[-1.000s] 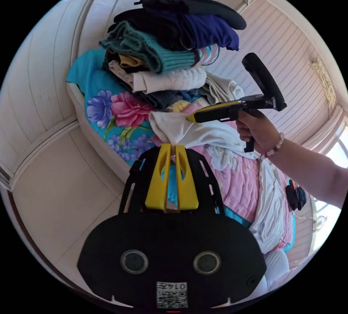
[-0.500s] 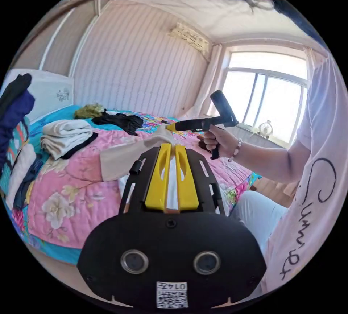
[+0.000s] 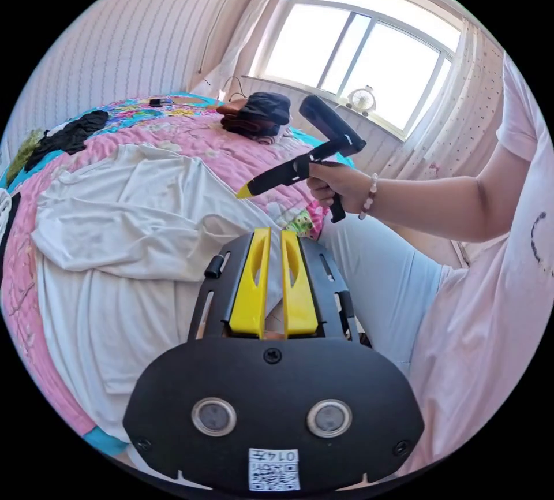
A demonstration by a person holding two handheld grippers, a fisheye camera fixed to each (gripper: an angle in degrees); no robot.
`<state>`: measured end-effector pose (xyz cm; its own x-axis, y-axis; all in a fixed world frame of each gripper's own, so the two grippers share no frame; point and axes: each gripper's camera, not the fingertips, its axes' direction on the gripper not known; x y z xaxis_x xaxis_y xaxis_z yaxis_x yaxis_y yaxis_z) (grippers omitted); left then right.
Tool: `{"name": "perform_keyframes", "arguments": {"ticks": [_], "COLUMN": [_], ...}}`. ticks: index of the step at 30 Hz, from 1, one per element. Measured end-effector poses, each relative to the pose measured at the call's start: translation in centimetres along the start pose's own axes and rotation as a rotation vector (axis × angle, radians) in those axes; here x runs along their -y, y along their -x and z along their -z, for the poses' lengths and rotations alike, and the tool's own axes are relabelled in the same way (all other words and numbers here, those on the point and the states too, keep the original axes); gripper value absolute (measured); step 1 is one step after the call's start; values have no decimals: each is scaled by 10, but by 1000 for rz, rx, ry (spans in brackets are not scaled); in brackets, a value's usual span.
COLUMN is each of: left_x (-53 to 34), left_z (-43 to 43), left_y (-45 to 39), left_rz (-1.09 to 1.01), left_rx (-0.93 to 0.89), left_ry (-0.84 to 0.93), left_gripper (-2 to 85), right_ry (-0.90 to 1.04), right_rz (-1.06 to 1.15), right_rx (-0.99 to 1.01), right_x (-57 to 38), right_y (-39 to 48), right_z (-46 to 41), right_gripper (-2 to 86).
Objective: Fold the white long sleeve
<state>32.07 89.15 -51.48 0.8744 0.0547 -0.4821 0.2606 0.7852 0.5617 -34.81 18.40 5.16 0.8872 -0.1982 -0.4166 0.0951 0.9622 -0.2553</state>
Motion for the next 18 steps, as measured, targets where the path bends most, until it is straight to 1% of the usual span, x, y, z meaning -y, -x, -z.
{"name": "perform_keyframes", "arguments": {"ticks": [2,4,6,8,9,10,12,14,15,16,18], "left_x": [3,7,8,8,8,8,9,19,22,27,33], "left_z": [-32,-40,-39,-39,-39,-39,-39,-52,-60,-76,-87], "left_y": [-2,-1,2,21,28,43,68,92,97,104,111], "left_rz": [-17,-11,-5,50,71,118,203,263,264,259,245], "left_rx": [-71,-115,-66,42,68,110,140,101,105,111,105], "left_ry": [81,104,99,107,111,116,97,88,105,165,182], "left_gripper": [48,49,49,49,49,50,50,52,52,46,30], "right_ry": [22,53,103,145,148,132,100,153,187,174,165], "right_rz": [53,132,228,282,271,244,170,89,66,57,65], "right_rx": [-19,-27,-39,-171,-269,-303,-279,-242,-184,-145,-141], "right_x": [2,6,5,-2,-7,-13,-21,-28,-33,-37,-42], "right_y": [4,14,26,29,24,15,-3,-26,-38,-46,-54], "right_z": [-3,-13,-26,-39,-44,-43,-36,-39,-42,-38,-30], "right_gripper": [34,54,64,69,73,76,77,73,61,46,25]}}
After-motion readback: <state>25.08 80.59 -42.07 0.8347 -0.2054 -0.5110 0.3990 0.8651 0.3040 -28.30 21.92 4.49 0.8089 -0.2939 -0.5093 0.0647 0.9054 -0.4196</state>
